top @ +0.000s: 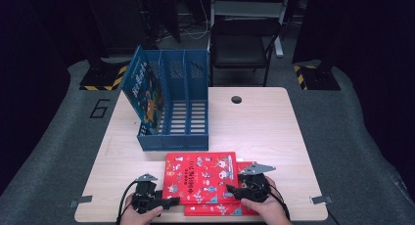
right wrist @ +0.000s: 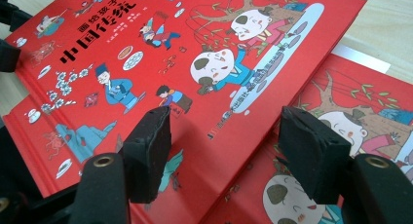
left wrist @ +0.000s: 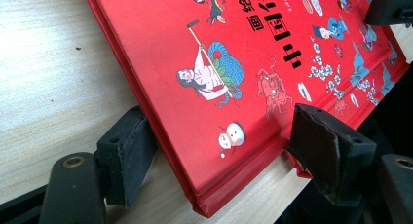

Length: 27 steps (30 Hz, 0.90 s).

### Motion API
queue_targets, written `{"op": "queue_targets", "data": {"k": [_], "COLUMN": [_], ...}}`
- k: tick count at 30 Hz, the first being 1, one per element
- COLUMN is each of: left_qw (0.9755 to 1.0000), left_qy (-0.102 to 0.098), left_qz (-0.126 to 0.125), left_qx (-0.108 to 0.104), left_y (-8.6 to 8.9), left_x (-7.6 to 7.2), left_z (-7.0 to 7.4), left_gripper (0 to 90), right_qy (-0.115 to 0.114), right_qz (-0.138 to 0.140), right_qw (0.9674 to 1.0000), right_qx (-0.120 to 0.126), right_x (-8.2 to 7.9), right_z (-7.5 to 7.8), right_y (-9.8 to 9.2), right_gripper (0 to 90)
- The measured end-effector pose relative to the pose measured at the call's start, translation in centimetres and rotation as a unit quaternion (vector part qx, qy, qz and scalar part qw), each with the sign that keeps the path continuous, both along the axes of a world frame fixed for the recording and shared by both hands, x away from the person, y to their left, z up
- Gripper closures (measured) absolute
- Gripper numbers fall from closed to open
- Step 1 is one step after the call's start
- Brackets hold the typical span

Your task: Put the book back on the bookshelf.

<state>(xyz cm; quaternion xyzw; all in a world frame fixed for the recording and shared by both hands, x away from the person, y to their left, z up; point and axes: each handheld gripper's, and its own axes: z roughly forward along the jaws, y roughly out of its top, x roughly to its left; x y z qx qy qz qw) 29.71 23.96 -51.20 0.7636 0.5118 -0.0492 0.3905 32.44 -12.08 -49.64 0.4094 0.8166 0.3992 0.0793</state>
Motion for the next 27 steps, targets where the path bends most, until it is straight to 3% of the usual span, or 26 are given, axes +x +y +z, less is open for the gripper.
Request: {"op": "queue_targets", "data": {"k": [10, 15, 16, 25, 27], "left_qw": [1.0000, 0.9995, 0.9995, 0.9989, 0.9986], "left_qy": [0.005, -0.009, -0.019, -0.024, -0.034], "left_qz": [0.006, 0.025, 0.022, 0.027, 0.026], "left_qx": [-0.004, -0.017, -0.015, -0.028, -0.031], "left_y": [0.2, 0.5, 0.5, 0.7, 0.9], "left_x": [0.1, 0.0, 0.0, -0.1, -0.1], "left_z": [0.5, 1.2, 1.6, 2.4, 2.8], "left_gripper": [29.2, 35.7, 36.1, 38.9, 39.8], "right_qy": [0.002, 0.011, 0.013, 0.019, 0.022], "right_qz": [0.011, 0.008, 0.007, 0.004, 0.006], "right_qw": [0.9999, 0.9999, 0.9998, 0.9996, 0.9994], "right_qx": [-0.001, 0.010, 0.013, 0.022, 0.027], "right_x": [-0.3, -0.2, -0.2, -0.1, -0.1], "right_z": [0.0, 0.0, 0.0, 0.0, 0.0], "right_y": [-0.3, -0.4, -0.4, -0.5, -0.6], "right_gripper": [38.5, 38.5, 38.5, 38.4, 38.2]}}
